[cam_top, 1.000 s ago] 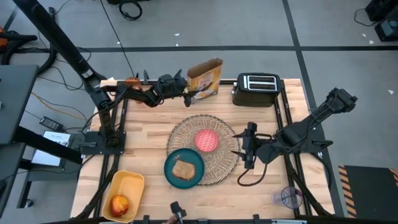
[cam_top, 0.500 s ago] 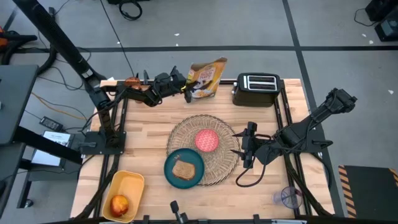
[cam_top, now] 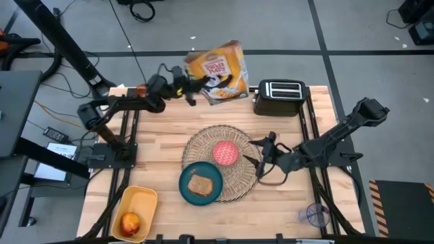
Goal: Arrange a breakfast setting
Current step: Pour the cereal from the yellow cereal box into the red patterned bowl
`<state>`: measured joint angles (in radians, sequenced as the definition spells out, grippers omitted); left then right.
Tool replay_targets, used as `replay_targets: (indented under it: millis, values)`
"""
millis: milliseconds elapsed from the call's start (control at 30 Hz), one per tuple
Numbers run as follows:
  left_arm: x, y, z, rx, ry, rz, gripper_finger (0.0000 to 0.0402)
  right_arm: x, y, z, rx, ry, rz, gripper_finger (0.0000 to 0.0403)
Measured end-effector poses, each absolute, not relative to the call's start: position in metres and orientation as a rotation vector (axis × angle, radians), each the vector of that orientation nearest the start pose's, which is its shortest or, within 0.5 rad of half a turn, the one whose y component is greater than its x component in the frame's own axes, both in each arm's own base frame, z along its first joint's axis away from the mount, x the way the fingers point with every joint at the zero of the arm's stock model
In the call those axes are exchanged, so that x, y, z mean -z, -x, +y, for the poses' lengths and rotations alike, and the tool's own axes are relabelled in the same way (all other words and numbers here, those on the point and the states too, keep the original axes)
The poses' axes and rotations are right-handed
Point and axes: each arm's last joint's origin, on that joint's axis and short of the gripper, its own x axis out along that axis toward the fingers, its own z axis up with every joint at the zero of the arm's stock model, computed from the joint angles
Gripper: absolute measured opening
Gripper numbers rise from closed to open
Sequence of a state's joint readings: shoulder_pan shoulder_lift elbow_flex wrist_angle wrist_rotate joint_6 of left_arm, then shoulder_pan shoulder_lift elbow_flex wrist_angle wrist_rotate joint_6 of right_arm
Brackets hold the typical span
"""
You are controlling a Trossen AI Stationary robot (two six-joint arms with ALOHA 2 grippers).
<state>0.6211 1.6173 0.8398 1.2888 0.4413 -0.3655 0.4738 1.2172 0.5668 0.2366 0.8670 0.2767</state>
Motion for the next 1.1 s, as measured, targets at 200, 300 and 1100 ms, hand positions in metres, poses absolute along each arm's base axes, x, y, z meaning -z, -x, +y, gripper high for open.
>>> replay_targets:
  millis: [200,300,1100]
  values:
    - [-0.315,-0.27,0.153,0.062,0.086,-0.59,0.0013,-0.228,-0.243,0.057,0.515,0.038,0.038,0.0325]
    - [-0.325,-0.27,0.136,0.121,0.062,-0.64,0.0014,-0.24,-0.251,0.038,0.493,0.044,-0.086,0.0349]
    - [-0.33,-0.292,0.076,0.067,-0.018,-0.717,0.0015,-0.29,-0.24,-0.001,0.268,0.109,-0.644,0.0372]
